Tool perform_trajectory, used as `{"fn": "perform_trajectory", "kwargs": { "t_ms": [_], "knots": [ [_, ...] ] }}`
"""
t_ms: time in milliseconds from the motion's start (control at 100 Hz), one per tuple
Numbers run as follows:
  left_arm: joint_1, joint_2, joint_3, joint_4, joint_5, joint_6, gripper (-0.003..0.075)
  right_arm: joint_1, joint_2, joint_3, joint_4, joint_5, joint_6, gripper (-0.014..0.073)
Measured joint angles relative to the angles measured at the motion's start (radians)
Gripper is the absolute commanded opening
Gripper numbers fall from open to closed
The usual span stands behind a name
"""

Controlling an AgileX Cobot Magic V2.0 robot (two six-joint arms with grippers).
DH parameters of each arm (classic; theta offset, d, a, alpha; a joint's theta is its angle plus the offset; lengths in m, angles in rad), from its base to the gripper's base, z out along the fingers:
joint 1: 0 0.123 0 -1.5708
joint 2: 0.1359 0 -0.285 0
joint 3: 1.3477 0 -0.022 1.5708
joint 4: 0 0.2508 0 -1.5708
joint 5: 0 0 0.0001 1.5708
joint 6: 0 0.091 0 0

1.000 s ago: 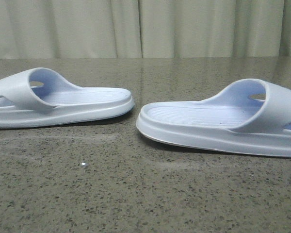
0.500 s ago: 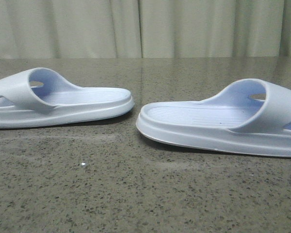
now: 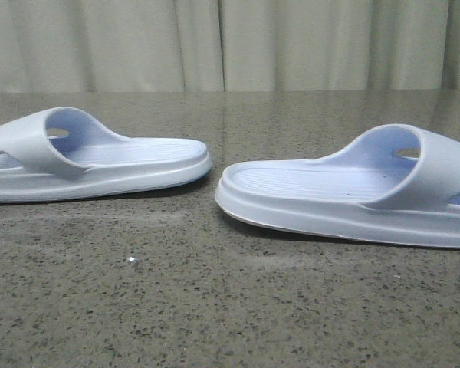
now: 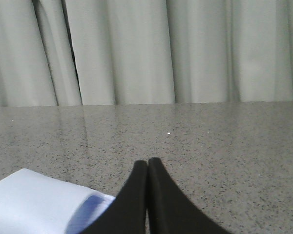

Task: Insert blue slippers together front up

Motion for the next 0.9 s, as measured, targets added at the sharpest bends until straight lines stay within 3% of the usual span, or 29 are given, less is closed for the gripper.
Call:
{"fn": "perform_trajectory", "kwargs": {
  "t_ms": [90,190,330,610,680,770,900],
  "knots": [
    [0.0,0.0,0.0,-0.193,-0.004,0.0,0.0015,0.0,0.0,0.0,0.052,0.0,0.0,-0.0106],
    [0.0,0.0,-0.002,-0.308,0.013,0.0,0.0015,0.0,0.0,-0.002,0.231,0.028,0.0,-0.0106],
    [0.0,0.0,-0.045,-0.346,0.127,-0.002,0.0015,0.0,0.0,-0.063,0.348,0.162,0.0,-0.0106],
    [0.0,0.024,-0.251,-0.35,0.217,-0.002,0.0016,0.0,0.009,-0.251,0.343,0.305,0.0,-0.0088],
    [0.0,0.053,-0.294,-0.35,0.231,-0.002,0.0017,0.0,0.038,-0.291,0.338,0.337,0.0,-0.0018],
    [0.0,0.09,-0.335,-0.35,0.236,-0.002,0.0041,0.0,0.083,-0.331,0.338,0.373,0.0,0.016],
    [0.0,0.116,-0.358,-0.35,0.236,-0.002,0.0203,0.0,0.133,-0.35,0.338,0.386,0.0,0.047]
  ]
}}
